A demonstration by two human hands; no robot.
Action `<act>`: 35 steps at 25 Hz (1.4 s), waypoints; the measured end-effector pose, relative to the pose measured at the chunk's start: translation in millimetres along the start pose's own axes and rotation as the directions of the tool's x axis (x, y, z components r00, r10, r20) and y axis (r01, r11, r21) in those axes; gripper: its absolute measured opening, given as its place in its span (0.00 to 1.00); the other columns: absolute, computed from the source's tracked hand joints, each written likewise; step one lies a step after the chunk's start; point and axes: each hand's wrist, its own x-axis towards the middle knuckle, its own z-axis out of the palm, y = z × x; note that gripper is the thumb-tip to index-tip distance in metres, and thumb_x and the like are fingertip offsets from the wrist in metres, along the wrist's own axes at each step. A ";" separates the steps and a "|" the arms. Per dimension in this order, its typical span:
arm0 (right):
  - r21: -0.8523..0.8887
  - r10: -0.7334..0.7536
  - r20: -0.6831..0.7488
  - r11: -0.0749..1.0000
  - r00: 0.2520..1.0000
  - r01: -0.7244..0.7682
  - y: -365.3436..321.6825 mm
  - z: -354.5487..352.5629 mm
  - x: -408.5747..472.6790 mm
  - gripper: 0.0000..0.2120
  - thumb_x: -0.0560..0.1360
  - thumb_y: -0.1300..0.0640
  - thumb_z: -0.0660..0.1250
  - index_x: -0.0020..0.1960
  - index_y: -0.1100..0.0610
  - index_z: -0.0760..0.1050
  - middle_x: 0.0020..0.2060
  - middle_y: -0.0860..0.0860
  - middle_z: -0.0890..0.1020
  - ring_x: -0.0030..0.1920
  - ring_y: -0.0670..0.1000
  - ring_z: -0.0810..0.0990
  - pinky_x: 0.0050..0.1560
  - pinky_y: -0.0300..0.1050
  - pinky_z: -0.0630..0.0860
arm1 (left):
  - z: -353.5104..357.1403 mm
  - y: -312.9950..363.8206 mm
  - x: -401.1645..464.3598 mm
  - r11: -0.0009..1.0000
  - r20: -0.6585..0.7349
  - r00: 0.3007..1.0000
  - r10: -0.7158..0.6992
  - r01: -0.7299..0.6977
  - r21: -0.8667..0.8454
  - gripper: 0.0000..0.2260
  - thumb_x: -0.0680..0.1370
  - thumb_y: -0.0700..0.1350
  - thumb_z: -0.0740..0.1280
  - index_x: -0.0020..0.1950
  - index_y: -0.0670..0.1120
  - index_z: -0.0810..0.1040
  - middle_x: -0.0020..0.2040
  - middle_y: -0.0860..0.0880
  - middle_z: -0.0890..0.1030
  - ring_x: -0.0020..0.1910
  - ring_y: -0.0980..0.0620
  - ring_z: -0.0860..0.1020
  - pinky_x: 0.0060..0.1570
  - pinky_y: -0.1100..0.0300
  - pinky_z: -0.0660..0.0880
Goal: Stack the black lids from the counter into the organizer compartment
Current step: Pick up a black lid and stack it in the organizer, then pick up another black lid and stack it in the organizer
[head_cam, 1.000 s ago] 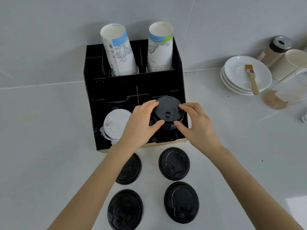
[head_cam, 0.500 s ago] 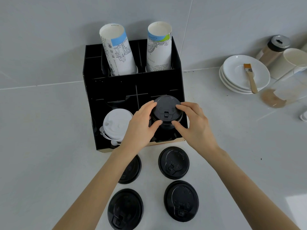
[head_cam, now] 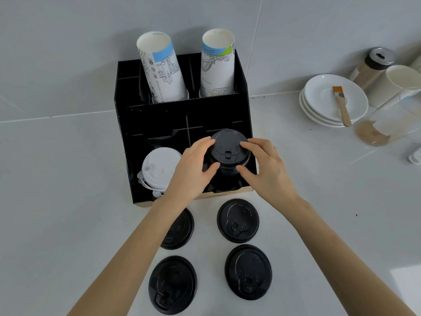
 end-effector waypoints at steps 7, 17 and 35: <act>0.090 -0.018 -0.084 0.996 0.996 0.025 -1.2 -14.1 -30.4 0.21 0.72 0.60 0.65 0.63 0.51 0.67 0.60 0.48 0.70 0.59 0.47 0.70 0.56 0.33 0.63 | -5.5 6.4 -25.7 0.999 -0.051 0.998 0.046 -0.045 0.015 0.21 0.74 0.43 0.64 0.65 0.48 0.65 0.67 0.48 0.67 0.66 0.51 0.64 0.63 0.60 0.62; 0.071 0.137 0.125 0.987 0.983 -0.147 33.9 13.1 -110.8 0.23 0.71 0.58 0.67 0.64 0.54 0.66 0.61 0.50 0.71 0.59 0.49 0.71 0.57 0.33 0.62 | 39.6 -14.5 -96.9 0.999 0.142 0.989 0.031 -0.029 -0.016 0.20 0.74 0.46 0.64 0.65 0.51 0.65 0.62 0.54 0.71 0.62 0.55 0.68 0.56 0.73 0.57; 0.039 0.121 0.208 0.991 0.971 -0.131 34.1 31.8 -114.3 0.30 0.69 0.56 0.68 0.68 0.56 0.59 0.66 0.51 0.67 0.65 0.49 0.64 0.60 0.31 0.57 | 61.3 -28.0 -96.4 0.996 0.229 0.971 -0.064 0.046 0.080 0.29 0.72 0.50 0.66 0.69 0.48 0.58 0.67 0.48 0.65 0.66 0.51 0.62 0.63 0.62 0.58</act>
